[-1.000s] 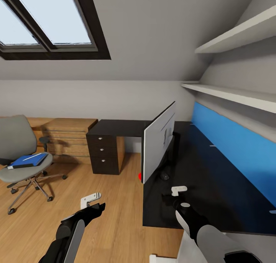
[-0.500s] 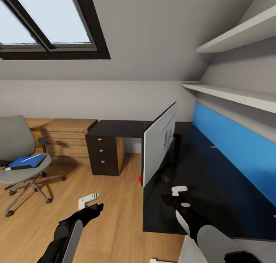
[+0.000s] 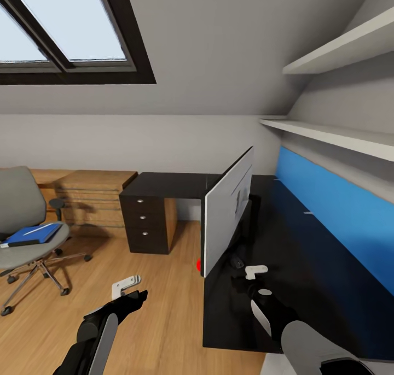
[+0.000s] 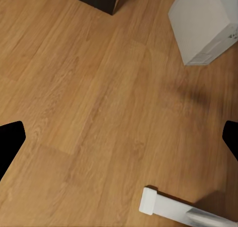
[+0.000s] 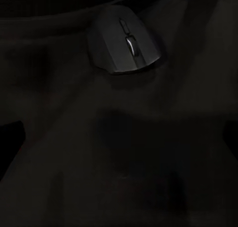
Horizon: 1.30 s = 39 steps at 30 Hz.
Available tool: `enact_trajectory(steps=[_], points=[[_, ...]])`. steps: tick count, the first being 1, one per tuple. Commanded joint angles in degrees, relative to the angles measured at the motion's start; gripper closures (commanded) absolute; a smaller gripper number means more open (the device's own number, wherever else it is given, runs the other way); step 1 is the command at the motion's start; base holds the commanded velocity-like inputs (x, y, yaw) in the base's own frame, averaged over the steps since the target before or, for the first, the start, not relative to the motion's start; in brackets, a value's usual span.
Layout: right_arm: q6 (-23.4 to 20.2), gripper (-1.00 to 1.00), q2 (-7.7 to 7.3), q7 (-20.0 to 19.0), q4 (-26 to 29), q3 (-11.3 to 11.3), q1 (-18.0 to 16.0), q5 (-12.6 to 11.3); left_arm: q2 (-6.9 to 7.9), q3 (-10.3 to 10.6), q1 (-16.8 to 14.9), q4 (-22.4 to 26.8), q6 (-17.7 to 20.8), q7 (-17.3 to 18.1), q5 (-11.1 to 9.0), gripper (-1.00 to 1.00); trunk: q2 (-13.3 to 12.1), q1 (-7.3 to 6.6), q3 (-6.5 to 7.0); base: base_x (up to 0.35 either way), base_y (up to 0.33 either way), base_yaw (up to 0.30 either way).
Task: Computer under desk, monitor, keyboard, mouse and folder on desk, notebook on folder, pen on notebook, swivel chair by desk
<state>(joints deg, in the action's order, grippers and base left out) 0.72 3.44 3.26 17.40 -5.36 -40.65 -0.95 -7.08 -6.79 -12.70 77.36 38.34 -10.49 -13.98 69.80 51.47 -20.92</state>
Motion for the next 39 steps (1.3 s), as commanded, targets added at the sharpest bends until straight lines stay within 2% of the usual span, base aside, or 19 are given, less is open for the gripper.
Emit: enact_trajectory(steps=[1,25,39], points=[[0.1,-1.00,-0.02,0.3,0.0,-0.4,0.0,-0.1,-0.04,-0.1,0.0,0.1,0.2,-0.4,-0.6,-1.00,0.0,0.01,-0.07,0.080,0.000,0.000],[0.1,-1.00,-0.10,0.3,0.0,-0.4,0.0,-0.1,-0.04,-0.1,0.0,-0.3,0.2,-0.5,-0.6,-1.00,0.0,0.01,-0.07,0.123,-0.007,0.000],[0.2,-1.00,-0.10,0.3,0.0,-0.4,0.0,-0.1,-0.04,-0.1,0.0,-0.3,0.2,-0.5,-0.6,-1.00,0.0,0.01,-0.07,0.061,0.000,0.000]])
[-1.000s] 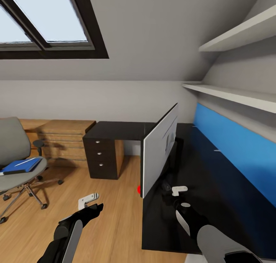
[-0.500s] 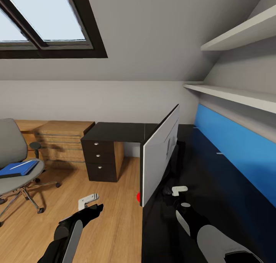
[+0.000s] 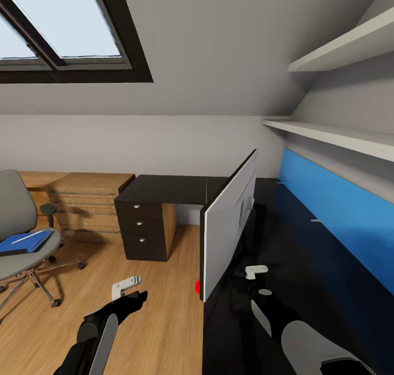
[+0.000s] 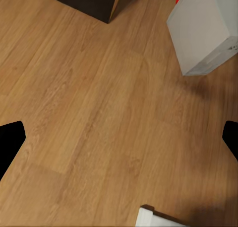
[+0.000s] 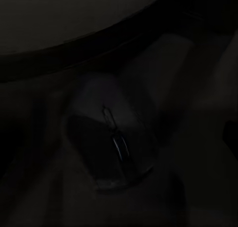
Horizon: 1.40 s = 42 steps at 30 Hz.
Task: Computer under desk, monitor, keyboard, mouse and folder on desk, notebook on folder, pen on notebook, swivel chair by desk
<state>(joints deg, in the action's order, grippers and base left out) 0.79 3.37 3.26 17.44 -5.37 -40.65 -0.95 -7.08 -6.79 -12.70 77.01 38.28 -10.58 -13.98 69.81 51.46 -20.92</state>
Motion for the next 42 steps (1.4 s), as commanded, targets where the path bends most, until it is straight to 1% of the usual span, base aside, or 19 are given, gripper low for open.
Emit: enact_trajectory(steps=[1,29,42], points=[[0.1,-1.00,-0.03,0.3,0.0,-0.4,0.0,-0.1,-0.04,-0.1,0.0,0.1,0.2,-0.4,-0.6,-1.00,0.0,0.02,-0.07,0.137,0.000,0.000],[0.0,-1.00,-0.03,0.4,0.0,-0.4,0.0,-0.1,-0.23,-0.1,0.0,0.4,0.3,-0.4,-0.7,-1.00,0.0,0.02,-0.07,0.013,0.000,0.000],[0.3,-1.00,-0.01,0.3,0.0,-0.4,0.0,0.0,-0.30,-0.1,0.0,0.5,0.2,-0.5,-0.6,-1.00,5.3,2.87,-2.40,0.000,0.000,0.000]])
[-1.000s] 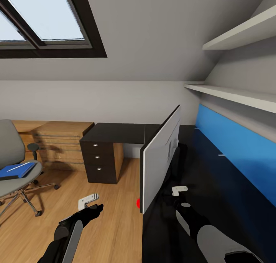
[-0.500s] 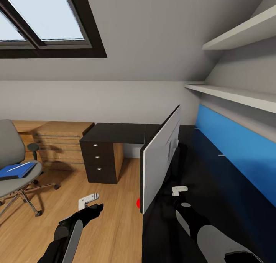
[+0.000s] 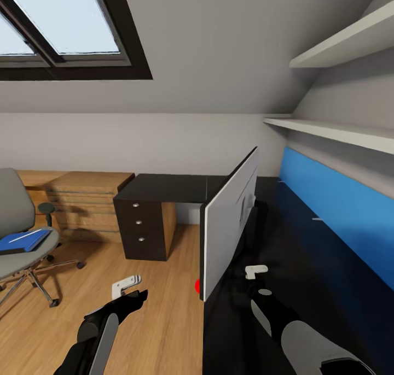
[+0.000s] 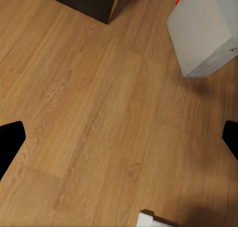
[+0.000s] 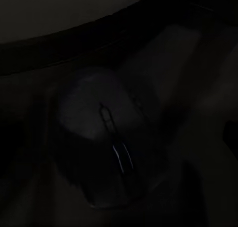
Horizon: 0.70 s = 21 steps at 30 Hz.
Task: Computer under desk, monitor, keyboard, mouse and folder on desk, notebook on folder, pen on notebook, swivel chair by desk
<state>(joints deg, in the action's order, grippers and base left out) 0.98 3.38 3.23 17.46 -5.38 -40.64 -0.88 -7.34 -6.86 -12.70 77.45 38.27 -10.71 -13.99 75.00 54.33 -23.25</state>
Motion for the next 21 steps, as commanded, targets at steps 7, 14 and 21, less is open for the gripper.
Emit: enact_trajectory(steps=[7,14,21], points=[[0.2,-1.00,0.04,0.3,0.0,-0.5,0.0,-0.1,-0.04,-0.1,0.0,0.1,0.2,-0.4,-0.6,-1.00,2.9,1.54,-1.33,0.000,0.000,0.000],[0.0,-1.00,0.04,0.1,0.0,-0.5,0.0,0.0,-0.04,-0.1,0.0,0.1,0.2,-0.4,-0.6,-1.00,4.9,2.64,-2.22,0.000,0.000,0.000],[0.2,-1.00,0.05,0.1,0.2,-0.6,0.0,-0.1,-0.04,-0.1,0.0,0.1,0.2,-0.4,-0.6,-1.00,4.9,2.64,-2.22,0.000,0.000,0.000]])
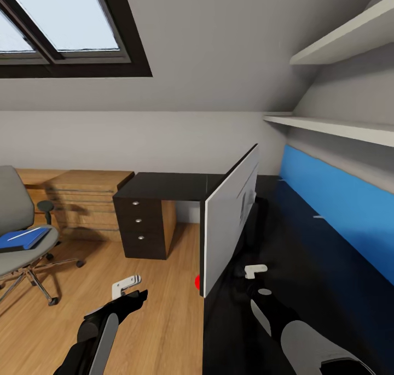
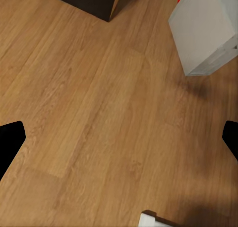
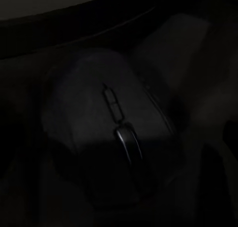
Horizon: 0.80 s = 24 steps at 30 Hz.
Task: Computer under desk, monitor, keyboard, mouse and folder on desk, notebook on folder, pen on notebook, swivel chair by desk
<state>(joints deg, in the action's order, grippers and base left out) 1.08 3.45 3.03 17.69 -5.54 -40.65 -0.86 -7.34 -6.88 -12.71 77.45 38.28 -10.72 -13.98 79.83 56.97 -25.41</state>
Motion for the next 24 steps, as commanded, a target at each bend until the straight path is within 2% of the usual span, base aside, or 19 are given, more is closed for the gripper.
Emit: enact_trajectory(steps=[1,4,18,24], points=[[0.1,-1.00,-0.03,0.3,0.0,-0.4,0.0,-0.1,-0.04,-0.1,0.0,0.1,0.2,-0.4,-0.6,-1.00,0.0,0.00,-0.06,0.000,0.000,0.000],[0.1,-1.00,-0.03,0.3,0.0,-0.4,0.0,-0.1,-0.04,-0.1,0.0,0.1,0.2,-0.4,-0.6,-1.00,0.8,0.44,-0.42,0.000,0.000,0.000],[0.2,-1.00,-0.03,0.3,0.0,-0.4,0.0,-0.1,0.04,-0.1,0.0,-0.1,0.2,-0.2,-0.6,-1.00,0.8,0.44,-0.42,0.001,0.000,0.000],[0.2,-1.00,-0.03,0.3,0.0,-0.4,0.0,0.0,0.05,-0.1,0.0,-0.2,0.2,-0.1,-0.6,-1.00,0.8,0.44,-0.42,0.104,0.000,0.000]])
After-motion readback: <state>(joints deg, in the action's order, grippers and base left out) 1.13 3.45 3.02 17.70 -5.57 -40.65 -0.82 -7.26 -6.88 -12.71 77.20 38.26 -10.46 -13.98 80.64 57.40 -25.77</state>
